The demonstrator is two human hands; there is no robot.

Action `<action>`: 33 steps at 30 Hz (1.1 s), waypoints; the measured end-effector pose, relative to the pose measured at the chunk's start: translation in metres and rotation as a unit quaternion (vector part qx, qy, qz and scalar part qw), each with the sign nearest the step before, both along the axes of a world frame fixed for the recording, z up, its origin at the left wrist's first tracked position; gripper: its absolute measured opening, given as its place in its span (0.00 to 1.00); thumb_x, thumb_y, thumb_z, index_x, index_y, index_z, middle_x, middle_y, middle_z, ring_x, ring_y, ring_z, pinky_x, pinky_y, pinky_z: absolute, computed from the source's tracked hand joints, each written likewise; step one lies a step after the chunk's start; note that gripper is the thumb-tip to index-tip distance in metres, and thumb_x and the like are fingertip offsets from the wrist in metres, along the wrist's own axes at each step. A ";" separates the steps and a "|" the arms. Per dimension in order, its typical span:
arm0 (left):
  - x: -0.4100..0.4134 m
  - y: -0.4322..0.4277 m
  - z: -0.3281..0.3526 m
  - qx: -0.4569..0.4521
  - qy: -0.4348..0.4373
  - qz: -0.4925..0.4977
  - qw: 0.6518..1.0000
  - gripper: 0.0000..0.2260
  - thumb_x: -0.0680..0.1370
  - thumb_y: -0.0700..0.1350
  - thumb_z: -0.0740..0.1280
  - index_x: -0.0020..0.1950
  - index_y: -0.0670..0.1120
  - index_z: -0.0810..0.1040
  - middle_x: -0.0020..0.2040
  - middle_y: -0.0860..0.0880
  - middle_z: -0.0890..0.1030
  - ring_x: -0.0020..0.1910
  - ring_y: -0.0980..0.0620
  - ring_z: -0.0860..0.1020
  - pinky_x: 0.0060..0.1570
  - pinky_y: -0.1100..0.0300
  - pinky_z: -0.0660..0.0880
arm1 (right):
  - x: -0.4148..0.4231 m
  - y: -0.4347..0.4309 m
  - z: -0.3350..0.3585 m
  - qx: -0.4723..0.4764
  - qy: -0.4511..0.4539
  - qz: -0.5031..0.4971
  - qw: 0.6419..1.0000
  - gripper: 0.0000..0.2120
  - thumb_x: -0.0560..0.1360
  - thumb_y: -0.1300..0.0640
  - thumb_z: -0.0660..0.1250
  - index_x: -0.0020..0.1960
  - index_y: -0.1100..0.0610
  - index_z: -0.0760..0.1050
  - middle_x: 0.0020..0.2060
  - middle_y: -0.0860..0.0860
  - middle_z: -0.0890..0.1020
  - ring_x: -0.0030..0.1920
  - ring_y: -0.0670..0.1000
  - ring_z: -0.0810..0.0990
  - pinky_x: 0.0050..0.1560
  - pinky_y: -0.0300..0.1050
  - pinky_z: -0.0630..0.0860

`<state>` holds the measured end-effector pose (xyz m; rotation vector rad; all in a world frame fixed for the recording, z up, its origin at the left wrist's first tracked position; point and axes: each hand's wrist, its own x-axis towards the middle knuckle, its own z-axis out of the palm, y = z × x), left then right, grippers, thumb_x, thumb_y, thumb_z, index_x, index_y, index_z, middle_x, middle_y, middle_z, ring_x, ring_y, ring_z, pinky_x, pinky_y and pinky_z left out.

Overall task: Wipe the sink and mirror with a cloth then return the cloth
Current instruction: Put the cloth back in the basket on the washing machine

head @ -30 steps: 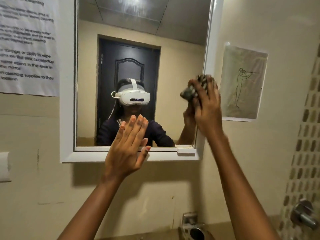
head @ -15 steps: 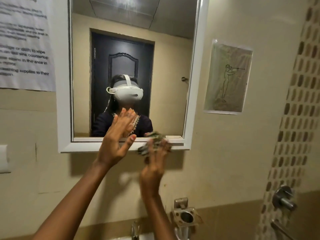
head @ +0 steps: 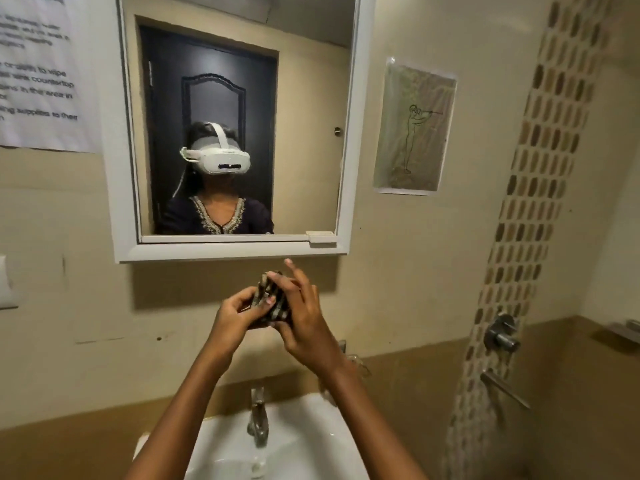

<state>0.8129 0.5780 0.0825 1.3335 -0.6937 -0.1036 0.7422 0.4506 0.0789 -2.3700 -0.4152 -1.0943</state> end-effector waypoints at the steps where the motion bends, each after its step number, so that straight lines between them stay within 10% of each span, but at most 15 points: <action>1: -0.002 -0.008 -0.003 -0.009 -0.005 -0.004 1.000 0.07 0.74 0.39 0.66 0.50 0.42 0.79 0.44 0.45 0.82 0.44 0.51 0.80 0.41 0.63 0.79 | -0.011 -0.006 0.003 0.032 0.030 0.004 0.999 0.37 0.70 0.63 0.70 0.72 0.45 0.57 0.74 0.48 0.58 0.71 0.48 0.62 0.69 0.36 0.61; 7: -0.020 -0.050 -0.044 0.065 -0.006 -0.067 0.996 0.05 0.75 0.36 0.65 0.44 0.43 0.80 0.34 0.54 0.83 0.38 0.57 0.78 0.38 0.69 0.75 | -0.064 -0.050 0.003 0.134 0.104 -0.128 0.977 0.13 0.68 0.58 0.74 0.51 0.56 0.78 0.48 0.52 0.83 0.47 0.49 0.80 0.54 0.46 0.77; 13: -0.066 -0.077 -0.078 0.092 0.032 -0.160 0.982 0.03 0.74 0.43 0.68 0.41 0.45 0.81 0.33 0.53 0.82 0.36 0.58 0.79 0.36 0.68 0.74 | -0.109 -0.078 -0.029 0.181 0.229 -0.152 0.944 0.21 0.68 0.56 0.75 0.59 0.55 0.75 0.50 0.45 0.78 0.49 0.42 0.76 0.52 0.40 0.74; 17: -0.089 -0.098 -0.089 0.117 0.010 -0.177 0.977 0.05 0.75 0.39 0.67 0.46 0.41 0.82 0.40 0.48 0.84 0.41 0.53 0.80 0.41 0.63 0.76 | -0.137 -0.098 -0.047 0.188 0.235 -0.208 0.931 0.16 0.65 0.57 0.78 0.49 0.58 0.78 0.30 0.44 0.76 0.28 0.37 0.72 0.32 0.29 0.67; 27: -0.159 -0.192 -0.080 0.237 -0.011 -0.289 0.927 0.14 0.72 0.48 0.70 0.44 0.36 0.80 0.39 0.41 0.80 0.39 0.48 0.76 0.37 0.61 0.70 | -0.232 -0.171 -0.050 0.102 0.194 -0.295 0.930 0.11 0.64 0.60 0.75 0.41 0.56 0.74 0.39 0.48 0.77 0.38 0.47 0.73 0.36 0.39 0.67; 33: -0.255 -0.297 -0.083 0.233 -0.064 -0.309 0.920 0.09 0.73 0.42 0.68 0.34 0.38 0.77 0.27 0.45 0.73 0.30 0.53 0.68 0.30 0.60 0.59 | -0.351 -0.256 -0.052 0.254 0.252 -0.268 0.894 0.10 0.70 0.54 0.74 0.45 0.50 0.73 0.34 0.47 0.78 0.33 0.41 0.73 0.39 0.37 0.70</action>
